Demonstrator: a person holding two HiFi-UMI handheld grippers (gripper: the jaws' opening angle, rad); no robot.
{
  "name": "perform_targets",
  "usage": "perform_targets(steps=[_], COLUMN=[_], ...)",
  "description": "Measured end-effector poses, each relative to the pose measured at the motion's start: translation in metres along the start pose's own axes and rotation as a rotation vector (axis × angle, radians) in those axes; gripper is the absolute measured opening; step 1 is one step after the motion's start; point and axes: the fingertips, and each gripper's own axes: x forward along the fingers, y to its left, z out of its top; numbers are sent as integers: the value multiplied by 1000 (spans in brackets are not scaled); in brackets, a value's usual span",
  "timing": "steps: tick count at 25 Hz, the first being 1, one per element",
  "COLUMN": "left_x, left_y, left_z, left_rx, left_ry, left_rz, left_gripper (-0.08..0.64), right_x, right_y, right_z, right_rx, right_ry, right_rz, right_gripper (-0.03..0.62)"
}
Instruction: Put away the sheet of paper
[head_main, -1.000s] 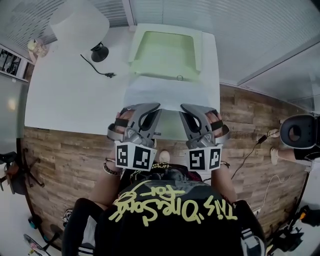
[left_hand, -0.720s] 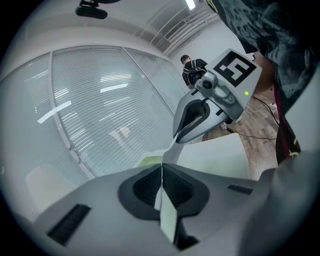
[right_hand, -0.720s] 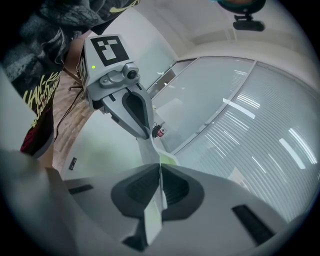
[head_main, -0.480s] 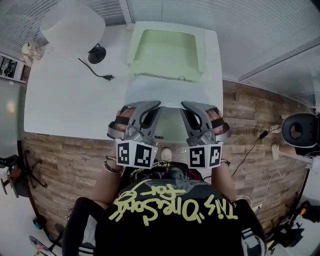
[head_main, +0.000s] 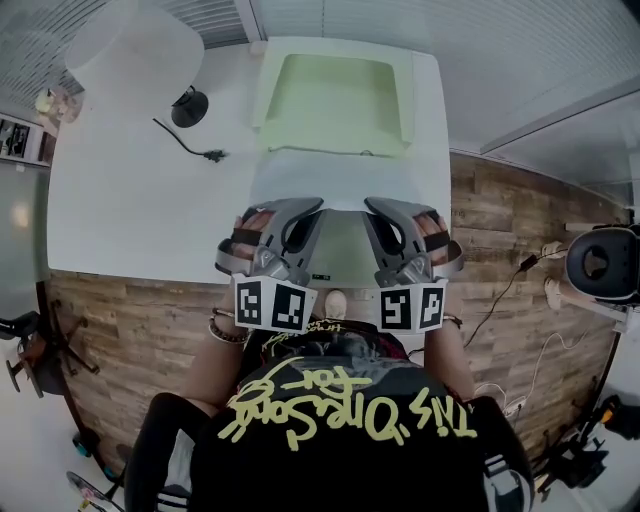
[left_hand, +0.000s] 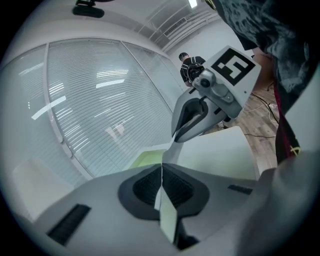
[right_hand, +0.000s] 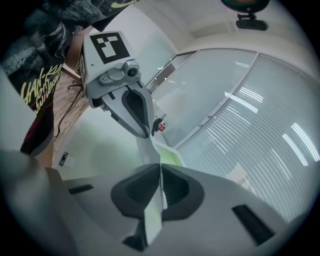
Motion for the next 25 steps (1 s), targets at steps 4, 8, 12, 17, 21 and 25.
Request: perform_targets(steps=[4,8,12,17,21,25], left_x=[4,7,12,17,21,26], left_y=[-2,-4,-5,-4,-3,-1], left_z=[-4,-7,-11,-14,-17,-20], left_rx=[1,-12,-16,-22,-22,-21], left_ry=[13,24,33,39,43,48], left_rz=[-13,-32,-47,-55,-62,-70], left_gripper=[8,8,8,8,8,8], right_x=[4,8,12,15,20,24], right_y=[1,3,5,7,8,9], right_z=[-3,-7,-12,-16,-19,-22], right_rx=[4,14,21,30,36,40], right_ry=[8,16,28,38,44,52], right_rz=[10,22,35,47,56,65], right_gripper=[9,9,9,9,9,9])
